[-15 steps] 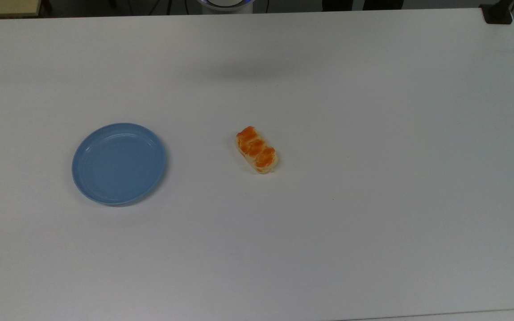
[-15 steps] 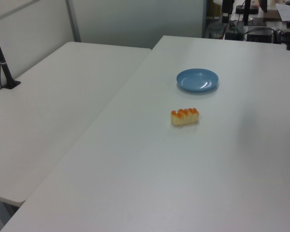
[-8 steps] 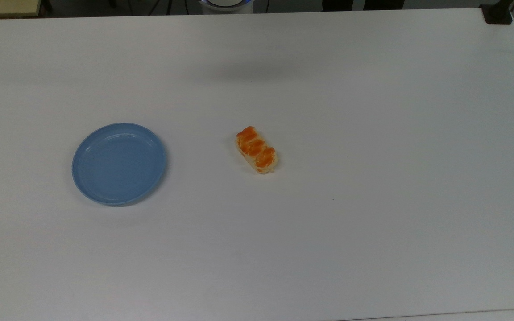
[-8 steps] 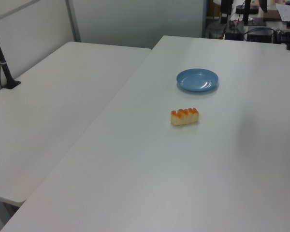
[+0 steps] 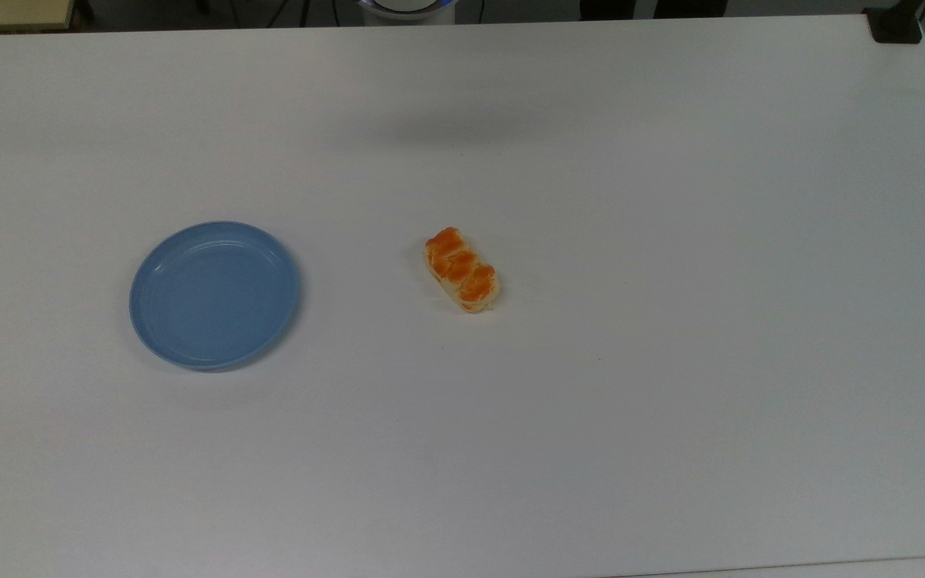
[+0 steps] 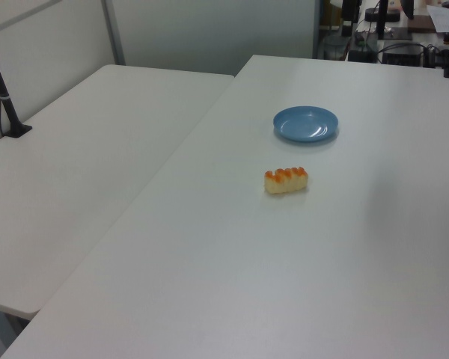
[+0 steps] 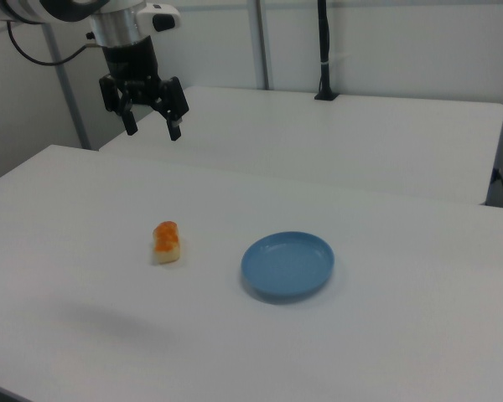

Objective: Put the bread on a plate

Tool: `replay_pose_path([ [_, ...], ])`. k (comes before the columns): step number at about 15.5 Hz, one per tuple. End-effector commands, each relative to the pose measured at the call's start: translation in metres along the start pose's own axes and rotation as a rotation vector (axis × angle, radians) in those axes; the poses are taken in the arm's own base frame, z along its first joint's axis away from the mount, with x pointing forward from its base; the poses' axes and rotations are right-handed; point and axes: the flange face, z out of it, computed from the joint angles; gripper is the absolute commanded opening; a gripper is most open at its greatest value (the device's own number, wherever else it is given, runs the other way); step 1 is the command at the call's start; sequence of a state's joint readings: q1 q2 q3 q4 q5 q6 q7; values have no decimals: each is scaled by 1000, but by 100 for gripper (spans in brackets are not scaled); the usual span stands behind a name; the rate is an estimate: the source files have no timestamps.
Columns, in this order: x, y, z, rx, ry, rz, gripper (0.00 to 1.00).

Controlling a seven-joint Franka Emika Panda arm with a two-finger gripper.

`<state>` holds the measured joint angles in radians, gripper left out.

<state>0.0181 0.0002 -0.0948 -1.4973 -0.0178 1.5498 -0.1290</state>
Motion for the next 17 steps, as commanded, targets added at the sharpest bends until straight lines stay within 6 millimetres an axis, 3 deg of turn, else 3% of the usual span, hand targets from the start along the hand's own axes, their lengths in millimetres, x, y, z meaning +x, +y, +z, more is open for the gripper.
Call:
replay_pose_path([
  [1,-3,-7,1,4,19,40,100],
  [17,-4,-8,3,4,2,31,100],
])
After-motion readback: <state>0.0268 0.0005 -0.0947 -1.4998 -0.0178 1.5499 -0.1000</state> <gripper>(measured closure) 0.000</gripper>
